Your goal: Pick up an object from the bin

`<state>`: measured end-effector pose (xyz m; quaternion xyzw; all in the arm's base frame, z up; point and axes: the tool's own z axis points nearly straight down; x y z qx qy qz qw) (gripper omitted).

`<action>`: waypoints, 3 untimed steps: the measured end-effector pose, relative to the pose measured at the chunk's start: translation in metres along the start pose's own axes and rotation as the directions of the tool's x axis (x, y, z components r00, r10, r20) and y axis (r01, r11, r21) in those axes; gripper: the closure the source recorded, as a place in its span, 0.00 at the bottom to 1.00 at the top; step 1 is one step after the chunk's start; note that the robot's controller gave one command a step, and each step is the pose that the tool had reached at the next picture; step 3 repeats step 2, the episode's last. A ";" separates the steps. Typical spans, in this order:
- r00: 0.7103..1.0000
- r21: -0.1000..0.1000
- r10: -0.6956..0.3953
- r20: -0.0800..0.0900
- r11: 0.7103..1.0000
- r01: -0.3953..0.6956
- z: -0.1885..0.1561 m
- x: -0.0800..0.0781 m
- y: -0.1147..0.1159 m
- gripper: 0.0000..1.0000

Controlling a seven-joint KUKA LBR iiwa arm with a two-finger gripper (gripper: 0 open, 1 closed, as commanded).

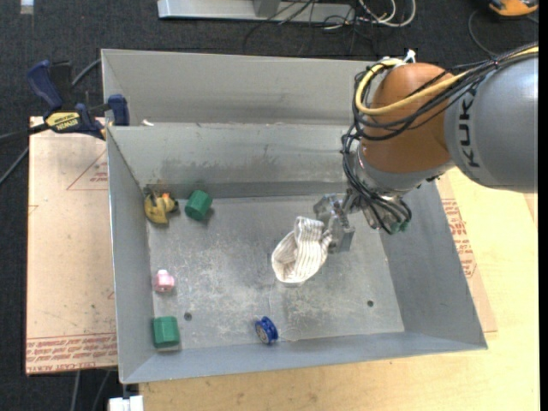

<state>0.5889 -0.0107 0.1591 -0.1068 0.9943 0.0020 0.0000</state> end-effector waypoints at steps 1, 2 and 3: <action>1.000 0.004 -0.028 0.013 1.000 0.028 -0.081 0.009 -0.002 1.00; 1.000 0.000 -0.015 0.004 1.000 0.015 -0.168 0.002 0.019 1.00; 1.000 0.000 -0.015 0.004 1.000 0.015 -0.168 0.002 0.019 1.00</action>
Offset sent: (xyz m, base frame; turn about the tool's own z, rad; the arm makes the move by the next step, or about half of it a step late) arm -0.0068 0.0178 0.1706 -0.0138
